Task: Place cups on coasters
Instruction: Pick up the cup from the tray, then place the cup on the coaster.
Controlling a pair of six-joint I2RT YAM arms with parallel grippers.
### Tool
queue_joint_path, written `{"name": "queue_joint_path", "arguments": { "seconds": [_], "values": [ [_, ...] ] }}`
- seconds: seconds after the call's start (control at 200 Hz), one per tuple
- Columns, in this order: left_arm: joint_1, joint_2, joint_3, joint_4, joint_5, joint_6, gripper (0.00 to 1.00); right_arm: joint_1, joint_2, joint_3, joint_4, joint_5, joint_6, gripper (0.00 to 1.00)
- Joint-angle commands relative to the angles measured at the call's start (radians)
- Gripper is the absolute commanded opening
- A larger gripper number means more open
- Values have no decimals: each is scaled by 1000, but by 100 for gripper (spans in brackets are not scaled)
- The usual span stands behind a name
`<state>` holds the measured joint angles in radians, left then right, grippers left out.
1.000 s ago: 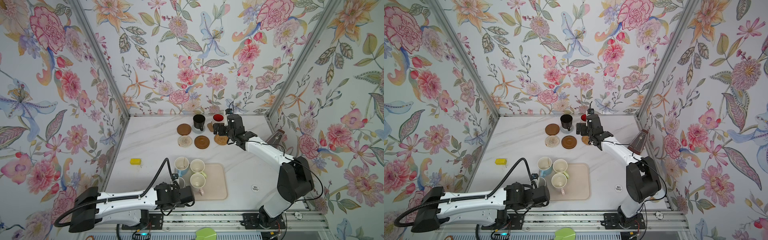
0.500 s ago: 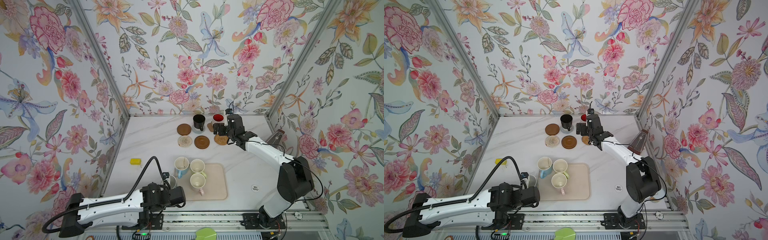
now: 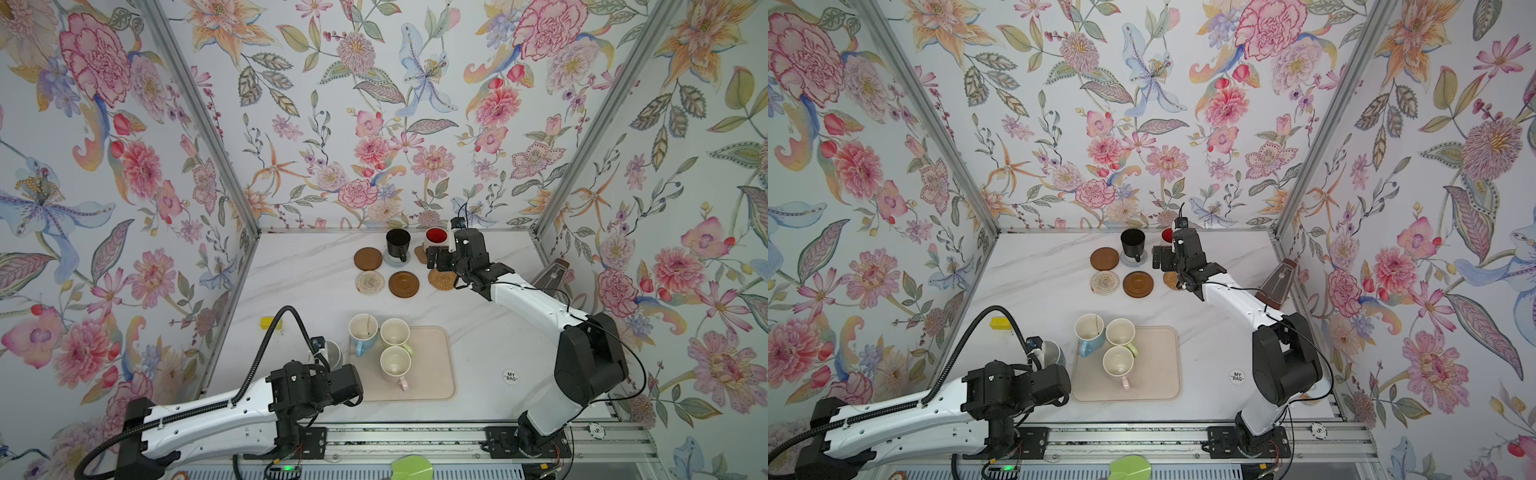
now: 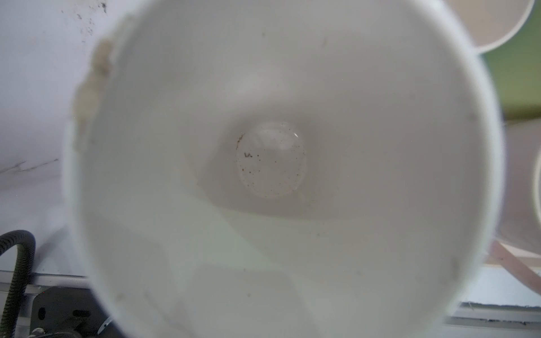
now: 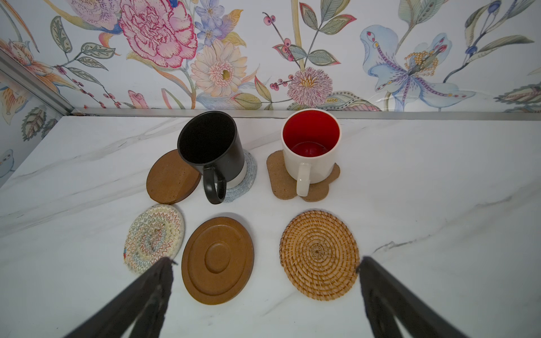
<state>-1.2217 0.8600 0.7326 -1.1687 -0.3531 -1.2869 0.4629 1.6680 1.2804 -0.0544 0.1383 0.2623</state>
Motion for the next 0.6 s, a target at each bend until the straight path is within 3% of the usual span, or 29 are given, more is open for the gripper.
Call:
{"name": "queue_joint_path", "arguments": {
  "seconds": [0.0, 0.345, 0.596],
  "values": [
    [47, -6, 51, -1, -92, 61, 0, -5, -25, -7, 5, -8, -1, 99],
    [269, 9, 80, 130, -87, 302, 0, -7, -42, -16, -3, -12, 0, 99],
    [438, 111, 143, 274, -86, 505, 0, -9, -56, -21, -12, -10, -5, 99]
  ]
}}
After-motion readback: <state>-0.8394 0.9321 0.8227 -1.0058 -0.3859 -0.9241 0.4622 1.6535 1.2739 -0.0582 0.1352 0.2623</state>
